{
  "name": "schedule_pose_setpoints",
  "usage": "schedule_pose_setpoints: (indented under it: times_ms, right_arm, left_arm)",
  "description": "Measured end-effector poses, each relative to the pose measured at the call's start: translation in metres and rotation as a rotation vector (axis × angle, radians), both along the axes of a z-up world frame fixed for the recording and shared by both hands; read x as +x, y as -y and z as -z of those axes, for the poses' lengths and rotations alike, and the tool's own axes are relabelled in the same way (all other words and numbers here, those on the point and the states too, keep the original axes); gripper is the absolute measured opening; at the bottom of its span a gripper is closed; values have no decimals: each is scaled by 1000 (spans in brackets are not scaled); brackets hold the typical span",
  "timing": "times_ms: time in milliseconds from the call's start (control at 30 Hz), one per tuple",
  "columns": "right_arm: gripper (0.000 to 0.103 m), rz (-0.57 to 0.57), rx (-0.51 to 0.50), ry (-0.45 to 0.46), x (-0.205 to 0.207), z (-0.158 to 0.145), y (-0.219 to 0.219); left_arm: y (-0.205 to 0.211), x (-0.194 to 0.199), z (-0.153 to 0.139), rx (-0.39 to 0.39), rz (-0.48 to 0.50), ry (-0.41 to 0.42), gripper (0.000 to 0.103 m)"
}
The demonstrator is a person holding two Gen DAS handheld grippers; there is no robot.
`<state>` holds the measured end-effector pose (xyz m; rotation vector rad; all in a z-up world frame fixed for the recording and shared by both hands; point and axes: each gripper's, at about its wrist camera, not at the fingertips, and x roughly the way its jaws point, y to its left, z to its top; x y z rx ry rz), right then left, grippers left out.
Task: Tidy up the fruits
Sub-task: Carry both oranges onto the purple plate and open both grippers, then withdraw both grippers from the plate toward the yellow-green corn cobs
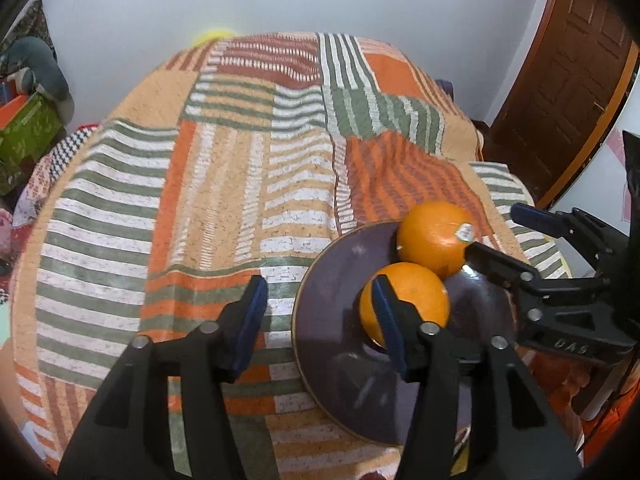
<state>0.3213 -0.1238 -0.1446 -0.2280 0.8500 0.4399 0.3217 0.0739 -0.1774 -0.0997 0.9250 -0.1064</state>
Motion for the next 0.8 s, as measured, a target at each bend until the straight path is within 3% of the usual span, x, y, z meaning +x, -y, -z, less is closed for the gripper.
schedule_pose_setpoints:
  times_ms: [367,467,800]
  right_arm:
    - [83,38,72,121,-60,-56,42]
    - [83,44,84,142,-80,-66,53]
    - [83,40,80,144,-139,-62,70]
  left_arm:
    - [8,-64,-59,52,-2,128,85]
    - [11,-82,-68,57,0,140,88]
    - [29,-139,-62,74,34,97,94]
